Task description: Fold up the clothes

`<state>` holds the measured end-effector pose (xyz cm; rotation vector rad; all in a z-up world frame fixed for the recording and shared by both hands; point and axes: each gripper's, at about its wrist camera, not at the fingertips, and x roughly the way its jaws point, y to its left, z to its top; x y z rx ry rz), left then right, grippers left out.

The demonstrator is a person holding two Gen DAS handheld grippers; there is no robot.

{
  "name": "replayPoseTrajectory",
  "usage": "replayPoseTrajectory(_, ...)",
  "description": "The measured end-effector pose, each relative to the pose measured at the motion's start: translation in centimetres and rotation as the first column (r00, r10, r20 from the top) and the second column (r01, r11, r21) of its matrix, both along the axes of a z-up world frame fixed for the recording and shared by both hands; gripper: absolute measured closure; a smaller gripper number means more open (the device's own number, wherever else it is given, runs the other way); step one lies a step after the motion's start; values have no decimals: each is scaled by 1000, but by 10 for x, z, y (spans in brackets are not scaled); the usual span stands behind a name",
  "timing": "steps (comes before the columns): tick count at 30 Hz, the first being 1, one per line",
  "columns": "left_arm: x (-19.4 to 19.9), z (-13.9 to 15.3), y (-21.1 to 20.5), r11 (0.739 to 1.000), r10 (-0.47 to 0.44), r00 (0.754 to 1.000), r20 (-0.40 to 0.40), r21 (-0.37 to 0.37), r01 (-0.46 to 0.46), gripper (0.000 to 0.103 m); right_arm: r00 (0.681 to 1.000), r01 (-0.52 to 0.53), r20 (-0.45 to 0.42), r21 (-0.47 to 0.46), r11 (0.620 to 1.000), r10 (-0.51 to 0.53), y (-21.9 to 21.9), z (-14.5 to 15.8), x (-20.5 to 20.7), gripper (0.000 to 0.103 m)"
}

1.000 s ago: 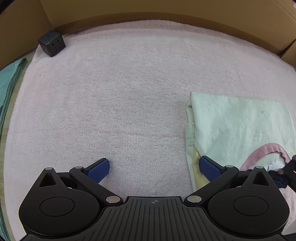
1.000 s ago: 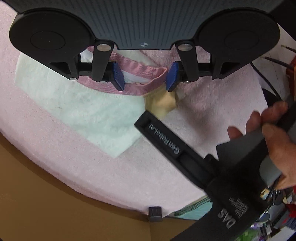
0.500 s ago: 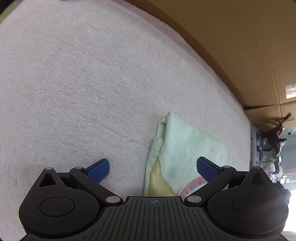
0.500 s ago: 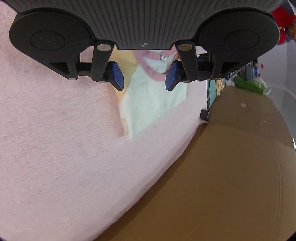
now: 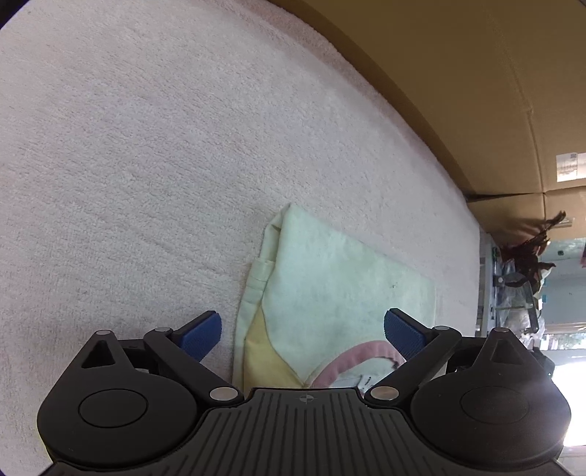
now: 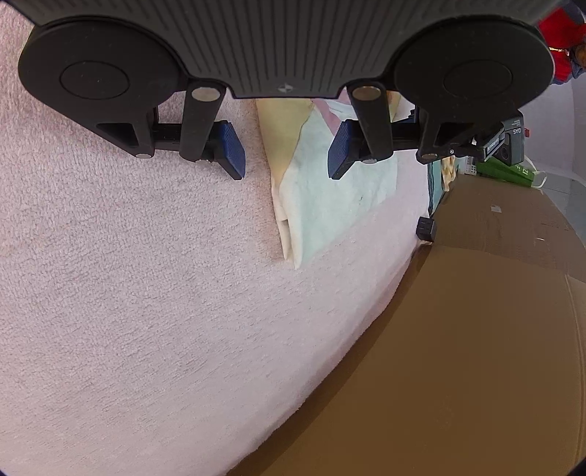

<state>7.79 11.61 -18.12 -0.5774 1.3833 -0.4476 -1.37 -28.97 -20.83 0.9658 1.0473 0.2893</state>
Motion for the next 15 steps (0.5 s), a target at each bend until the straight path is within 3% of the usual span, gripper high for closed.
replayPoseTrajectory(15,6,-4,-6,998,-60,998,-34,-27,59,4,997,-69,-19,14,998,69,2,0,10,47)
